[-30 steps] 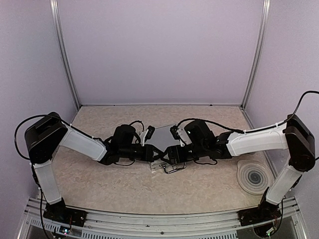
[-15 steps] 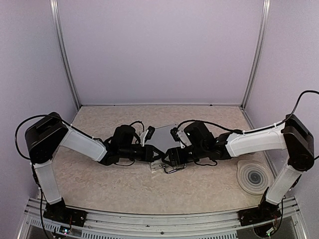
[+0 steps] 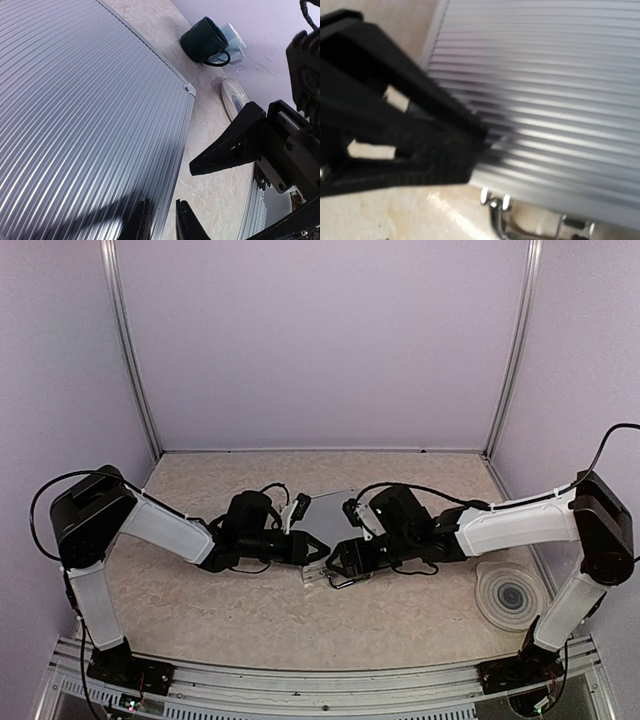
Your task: Pack up texas hold em set
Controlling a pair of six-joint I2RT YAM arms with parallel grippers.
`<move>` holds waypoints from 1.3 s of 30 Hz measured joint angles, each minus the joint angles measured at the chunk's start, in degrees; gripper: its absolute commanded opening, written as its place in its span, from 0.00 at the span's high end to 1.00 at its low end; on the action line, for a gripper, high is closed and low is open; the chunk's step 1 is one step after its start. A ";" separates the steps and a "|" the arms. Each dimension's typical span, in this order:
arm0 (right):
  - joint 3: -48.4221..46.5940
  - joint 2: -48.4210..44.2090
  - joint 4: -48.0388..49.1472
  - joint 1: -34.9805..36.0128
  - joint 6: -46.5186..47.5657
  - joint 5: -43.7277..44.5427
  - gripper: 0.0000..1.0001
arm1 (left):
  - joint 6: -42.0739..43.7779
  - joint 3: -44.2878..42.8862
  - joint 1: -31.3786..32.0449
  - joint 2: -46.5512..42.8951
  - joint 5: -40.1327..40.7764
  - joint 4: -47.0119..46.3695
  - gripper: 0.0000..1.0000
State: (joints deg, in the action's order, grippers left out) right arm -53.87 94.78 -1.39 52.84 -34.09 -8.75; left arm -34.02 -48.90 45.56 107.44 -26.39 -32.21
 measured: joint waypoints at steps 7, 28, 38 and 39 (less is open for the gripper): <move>2.75 -0.15 0.00 1.05 -1.01 0.09 0.23 | 0.09 0.00 0.00 -0.02 0.00 0.04 0.81; 0.50 6.69 -0.31 0.37 -0.09 3.39 0.22 | 0.66 0.02 0.00 -0.72 -0.04 1.42 0.81; -0.66 8.74 1.03 -0.04 0.39 0.50 0.22 | 0.76 0.02 0.00 -0.72 -0.09 1.51 0.81; -0.66 8.72 1.27 -0.13 0.35 0.07 0.22 | 0.81 0.02 0.00 -0.74 -0.09 1.53 0.81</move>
State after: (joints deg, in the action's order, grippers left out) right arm -54.52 103.50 -0.12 52.71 -33.74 -8.69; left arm -33.21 -48.88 45.56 106.69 -26.48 -30.68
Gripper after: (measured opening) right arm 0.779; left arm 0.191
